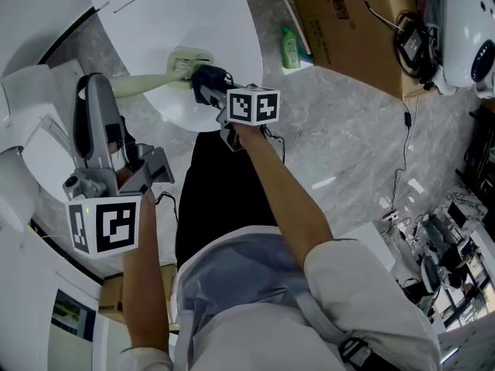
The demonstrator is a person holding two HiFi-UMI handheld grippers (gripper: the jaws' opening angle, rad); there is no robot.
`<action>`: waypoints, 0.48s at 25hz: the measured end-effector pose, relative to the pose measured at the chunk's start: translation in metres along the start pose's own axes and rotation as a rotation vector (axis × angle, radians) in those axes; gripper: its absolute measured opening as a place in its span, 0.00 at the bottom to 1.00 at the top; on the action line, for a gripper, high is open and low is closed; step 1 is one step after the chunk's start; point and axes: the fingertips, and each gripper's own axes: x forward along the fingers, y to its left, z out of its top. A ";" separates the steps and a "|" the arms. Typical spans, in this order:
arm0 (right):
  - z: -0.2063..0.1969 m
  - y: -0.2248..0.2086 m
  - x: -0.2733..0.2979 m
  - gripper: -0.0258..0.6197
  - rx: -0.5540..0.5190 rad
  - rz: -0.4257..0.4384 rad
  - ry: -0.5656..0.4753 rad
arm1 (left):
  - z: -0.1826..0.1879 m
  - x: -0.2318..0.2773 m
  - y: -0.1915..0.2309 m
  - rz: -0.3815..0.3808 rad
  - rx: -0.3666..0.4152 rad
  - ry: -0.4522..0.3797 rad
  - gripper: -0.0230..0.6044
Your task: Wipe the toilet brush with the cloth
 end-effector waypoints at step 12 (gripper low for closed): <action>0.026 -0.001 -0.004 0.21 0.048 -0.137 -0.028 | 0.001 0.004 0.000 0.004 -0.001 -0.003 0.04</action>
